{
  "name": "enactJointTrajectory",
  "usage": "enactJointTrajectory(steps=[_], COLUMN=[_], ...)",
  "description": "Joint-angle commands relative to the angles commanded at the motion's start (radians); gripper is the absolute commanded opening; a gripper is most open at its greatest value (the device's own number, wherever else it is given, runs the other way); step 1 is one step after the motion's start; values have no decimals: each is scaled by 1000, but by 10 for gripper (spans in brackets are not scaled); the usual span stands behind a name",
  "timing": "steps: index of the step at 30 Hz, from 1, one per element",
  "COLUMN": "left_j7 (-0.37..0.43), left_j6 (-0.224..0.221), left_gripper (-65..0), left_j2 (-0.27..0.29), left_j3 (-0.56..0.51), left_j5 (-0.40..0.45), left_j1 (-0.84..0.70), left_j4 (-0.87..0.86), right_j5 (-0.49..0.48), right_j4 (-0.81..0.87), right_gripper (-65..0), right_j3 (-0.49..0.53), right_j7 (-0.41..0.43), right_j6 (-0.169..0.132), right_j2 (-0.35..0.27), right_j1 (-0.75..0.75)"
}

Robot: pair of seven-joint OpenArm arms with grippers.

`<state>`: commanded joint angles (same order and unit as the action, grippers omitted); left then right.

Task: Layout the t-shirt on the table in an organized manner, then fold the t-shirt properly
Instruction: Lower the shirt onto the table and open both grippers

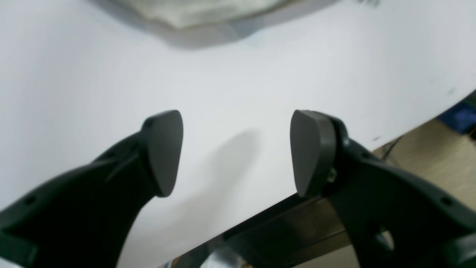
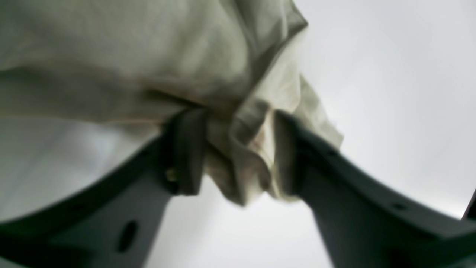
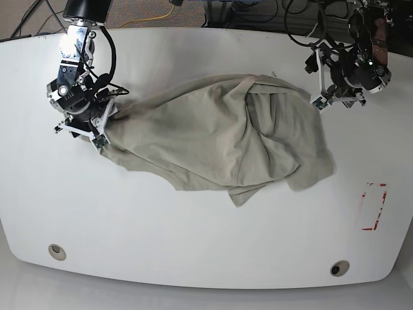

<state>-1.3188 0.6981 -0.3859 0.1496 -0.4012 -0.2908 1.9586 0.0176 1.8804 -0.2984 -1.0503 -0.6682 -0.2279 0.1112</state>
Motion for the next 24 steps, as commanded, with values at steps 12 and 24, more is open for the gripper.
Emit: enactJointTrajectory(steps=[12, 24], left_j7=[0, 0], left_j6=[0, 0], left_gripper=[-235, -235], left_j2=[-6, 0], left_j3=[2, 2], left_j5=[2, 2], left_j1=[83, 121], left_j4=[5, 5], right_j5=[0, -8], right_j4=[38, -184], right_gripper=[-151, -149], right_j3=[-2, -21], right_j7=[2, 6], right_j6=[3, -2], right_j2=[-2, -26], right_j1=[-29, -310])
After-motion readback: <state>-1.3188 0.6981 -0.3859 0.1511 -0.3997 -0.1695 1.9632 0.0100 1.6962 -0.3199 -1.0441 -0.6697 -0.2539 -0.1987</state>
